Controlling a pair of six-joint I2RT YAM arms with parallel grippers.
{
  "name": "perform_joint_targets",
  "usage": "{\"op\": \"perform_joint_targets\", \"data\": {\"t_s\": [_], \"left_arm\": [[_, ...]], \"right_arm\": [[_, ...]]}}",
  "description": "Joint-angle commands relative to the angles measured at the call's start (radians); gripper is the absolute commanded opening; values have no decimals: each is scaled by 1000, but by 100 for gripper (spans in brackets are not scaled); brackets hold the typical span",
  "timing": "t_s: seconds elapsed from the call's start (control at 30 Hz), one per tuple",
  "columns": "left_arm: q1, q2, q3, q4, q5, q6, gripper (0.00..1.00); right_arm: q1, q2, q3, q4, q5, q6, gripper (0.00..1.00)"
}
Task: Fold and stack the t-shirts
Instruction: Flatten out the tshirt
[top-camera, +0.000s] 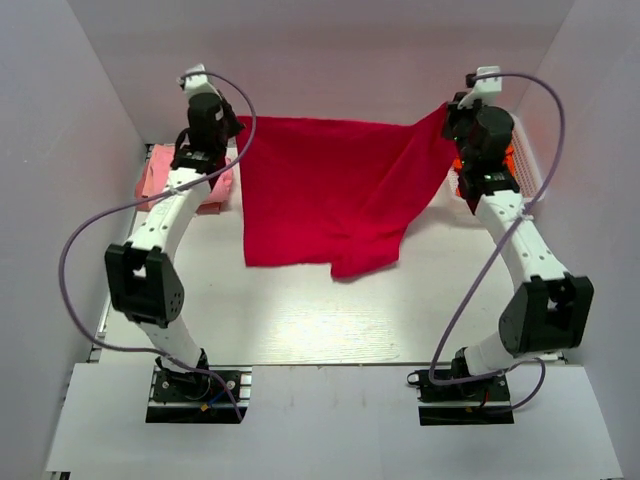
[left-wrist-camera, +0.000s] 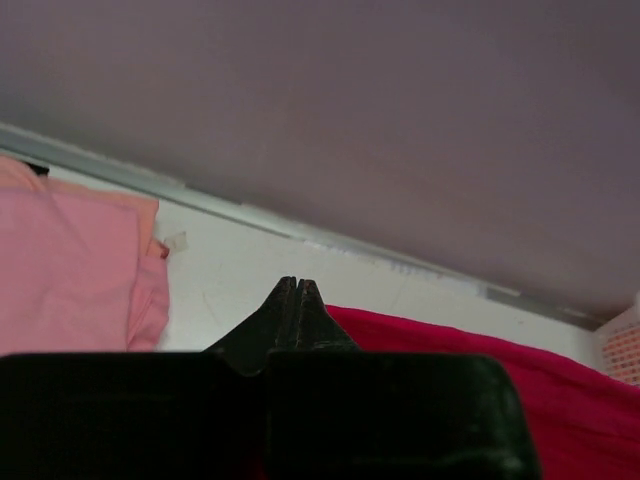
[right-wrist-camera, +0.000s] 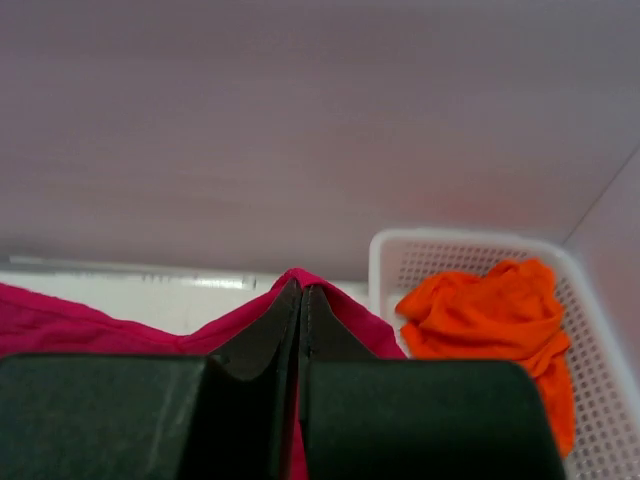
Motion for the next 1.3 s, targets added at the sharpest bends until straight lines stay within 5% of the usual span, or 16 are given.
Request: {"op": "perform_joint_targets", "data": {"t_s": [0.0,0.67,1.27], "left_arm": [[8,-166,27,52,8,33,0],[-3,-741,-30,-68,195,42,0],[8,-1163,-180,-324,356,-136,0]], "right_arm": [[-5,-105,54,74,59,-31,0],[-5,-646,33,-21,19,-80,0],[-4,-1063,-74,-263,-11,137,0]]}}
